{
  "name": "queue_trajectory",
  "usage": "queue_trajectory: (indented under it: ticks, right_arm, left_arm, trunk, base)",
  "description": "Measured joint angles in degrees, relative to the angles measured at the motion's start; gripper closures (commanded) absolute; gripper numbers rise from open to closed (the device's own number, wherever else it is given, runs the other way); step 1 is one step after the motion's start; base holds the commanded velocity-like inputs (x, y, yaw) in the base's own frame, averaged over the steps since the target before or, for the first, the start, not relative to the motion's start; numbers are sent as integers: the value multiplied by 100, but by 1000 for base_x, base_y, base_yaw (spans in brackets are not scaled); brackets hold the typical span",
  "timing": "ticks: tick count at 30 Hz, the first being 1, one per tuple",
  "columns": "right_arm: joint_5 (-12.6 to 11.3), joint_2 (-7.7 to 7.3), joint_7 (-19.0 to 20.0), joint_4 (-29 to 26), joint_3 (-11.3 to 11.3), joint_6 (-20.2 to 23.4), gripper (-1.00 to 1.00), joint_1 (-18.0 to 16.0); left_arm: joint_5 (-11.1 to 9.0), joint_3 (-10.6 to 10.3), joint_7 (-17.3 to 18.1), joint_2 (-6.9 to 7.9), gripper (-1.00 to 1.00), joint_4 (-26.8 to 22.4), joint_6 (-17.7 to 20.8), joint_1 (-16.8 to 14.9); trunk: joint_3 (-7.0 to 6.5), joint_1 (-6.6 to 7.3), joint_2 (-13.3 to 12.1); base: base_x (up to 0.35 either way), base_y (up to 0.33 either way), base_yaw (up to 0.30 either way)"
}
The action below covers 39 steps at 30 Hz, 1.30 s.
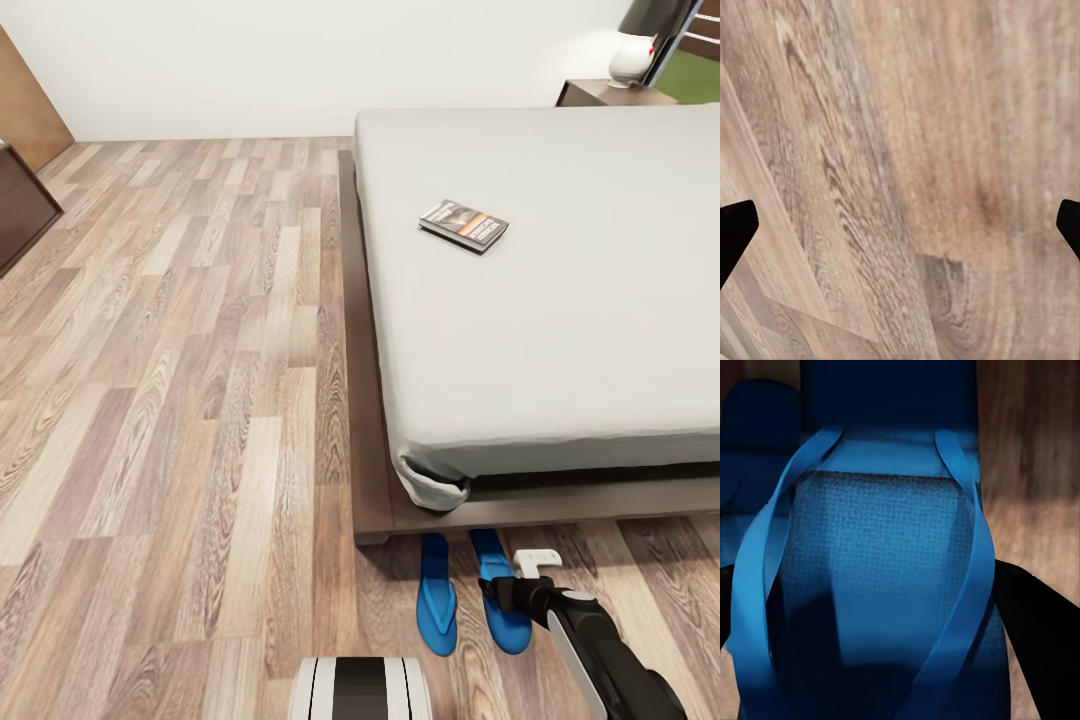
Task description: In the bedroom, move the book from the bed onto either nightstand, and place the two sandals side by side next to the bed.
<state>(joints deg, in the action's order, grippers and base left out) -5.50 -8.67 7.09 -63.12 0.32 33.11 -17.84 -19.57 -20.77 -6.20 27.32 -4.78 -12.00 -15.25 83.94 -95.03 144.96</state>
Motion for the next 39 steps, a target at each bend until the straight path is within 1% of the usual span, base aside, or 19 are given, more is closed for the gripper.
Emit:
queue_trajectory:
  ticks: [1, 5, 7, 10, 14, 18, 24, 27, 35, 39]
  right_arm:
    - [1, 0, -1, 14, 0, 0, 100, -7]
    - [1, 0, -3, 102, 0, -39, 100, -48]
    - [2, 0, -5, 198, 0, -193, 100, -95]
    - [2, 0, -6, 349, 0, -346, 100, -153]
    - [1, 0, -7, 468, 0, -422, 100, -231]
    - [1, 0, -8, 512, 0, -455, 100, -261]
    - [0, 0, -8, 525, 0, -465, 100, -271]
    - [1, 0, -8, 527, 0, -466, 100, -275]
    - [6, 20, -8, 527, 0, -464, 100, -339]
    - [4, 31, -8, 527, 1, -460, 100, -394]
  left_arm:
    - [0, 0, 0, 0, -100, 1, 0, 1]
    - [0, 0, 0, 0, -100, 3, 0, 3]
    - [0, 0, 0, 0, -100, 4, 0, 3]
    - [0, 0, 0, 0, -100, 8, 0, 4]
    - [0, 0, 0, 0, -100, 10, 0, 7]
    - [0, 0, -1, 0, -100, 6, 0, 37]
    - [0, 0, -3, 0, -100, 4, 0, 47]
    - [0, 0, -2, 0, -100, 4, 0, 49]
    - [0, 0, -1, 0, -100, 4, 0, 49]
    - [0, 0, 0, -1, -100, 4, 0, 49]
  trunk:
    - [0, 0, 0]
    - [88, -11, 5]
    - [132, -16, 8]
    - [133, -15, 8]
    - [133, -15, 8]
    - [221, -26, 13]
    - [222, -26, 13]
    - [287, -34, 17]
    - [288, -33, 17]
    - [376, -44, 23]
  base:
    - [0, 0, 0]
    - [0, 0, 0]
    - [0, 0, 0]
    - [0, 0, 0]
    - [0, 0, 0]
    - [0, 0, 0]
    - [0, 0, 0]
    - [0, 0, 0]
    - [0, 0, 0]
    - [0, 0, 0]
